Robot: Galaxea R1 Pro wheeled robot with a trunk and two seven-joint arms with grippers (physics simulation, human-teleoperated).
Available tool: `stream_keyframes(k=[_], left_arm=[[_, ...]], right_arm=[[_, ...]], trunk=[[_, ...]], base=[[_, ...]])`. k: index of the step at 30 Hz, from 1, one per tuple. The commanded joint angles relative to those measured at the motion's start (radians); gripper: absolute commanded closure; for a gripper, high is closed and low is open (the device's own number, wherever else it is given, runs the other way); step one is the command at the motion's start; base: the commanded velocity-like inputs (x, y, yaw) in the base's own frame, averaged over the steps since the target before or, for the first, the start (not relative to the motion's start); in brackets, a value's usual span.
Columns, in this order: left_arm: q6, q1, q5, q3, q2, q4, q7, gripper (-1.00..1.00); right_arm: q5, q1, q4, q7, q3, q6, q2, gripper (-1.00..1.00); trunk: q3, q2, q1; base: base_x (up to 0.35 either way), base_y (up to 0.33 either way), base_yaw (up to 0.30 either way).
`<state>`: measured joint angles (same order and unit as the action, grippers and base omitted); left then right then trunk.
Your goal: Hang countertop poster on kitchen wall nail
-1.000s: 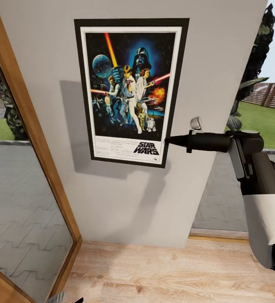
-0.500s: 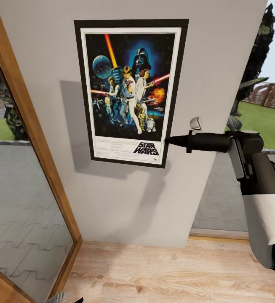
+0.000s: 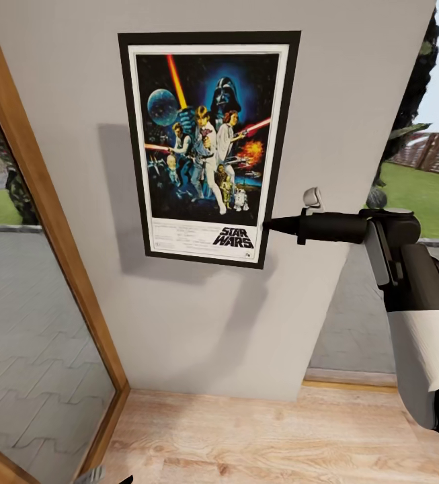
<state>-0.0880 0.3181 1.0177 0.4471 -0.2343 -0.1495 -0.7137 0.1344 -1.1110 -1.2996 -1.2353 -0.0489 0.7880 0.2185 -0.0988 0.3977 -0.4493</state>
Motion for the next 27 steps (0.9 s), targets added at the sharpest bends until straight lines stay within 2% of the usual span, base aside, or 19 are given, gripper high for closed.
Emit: stream_keyframes(k=[1, 9, 15, 27], left_arm=[[-0.009, 0.001, 0.004, 0.008, 0.000, 0.001, -0.001, -1.00], [-0.009, 0.001, 0.004, 0.008, 0.000, 0.001, -0.001, -1.00], [-0.009, 0.001, 0.004, 0.008, 0.000, 0.001, -0.001, -1.00], [-0.009, 0.001, 0.004, 0.007, -0.001, 0.001, -0.001, -1.00]], right_arm=[[0.006, -0.001, 0.000, 0.000, -0.002, 0.008, 0.001, 1.00], [0.005, -0.001, 0.000, 0.004, -0.002, 0.008, 0.001, 1.00], [0.009, -0.001, 0.000, 0.038, -0.003, 0.008, 0.001, 1.00], [0.010, -0.001, 0.000, 0.042, -0.003, 0.008, 0.001, 1.00]], trunk=[[-0.002, 0.002, -0.001], [-0.002, 0.002, -0.001], [-0.002, 0.002, -0.001], [-0.002, 0.002, -0.001]], base=[[0.061, 0.000, 0.000], [0.033, 0.000, 0.000], [0.159, 0.024, 0.000], [0.054, 0.003, 0.000]])
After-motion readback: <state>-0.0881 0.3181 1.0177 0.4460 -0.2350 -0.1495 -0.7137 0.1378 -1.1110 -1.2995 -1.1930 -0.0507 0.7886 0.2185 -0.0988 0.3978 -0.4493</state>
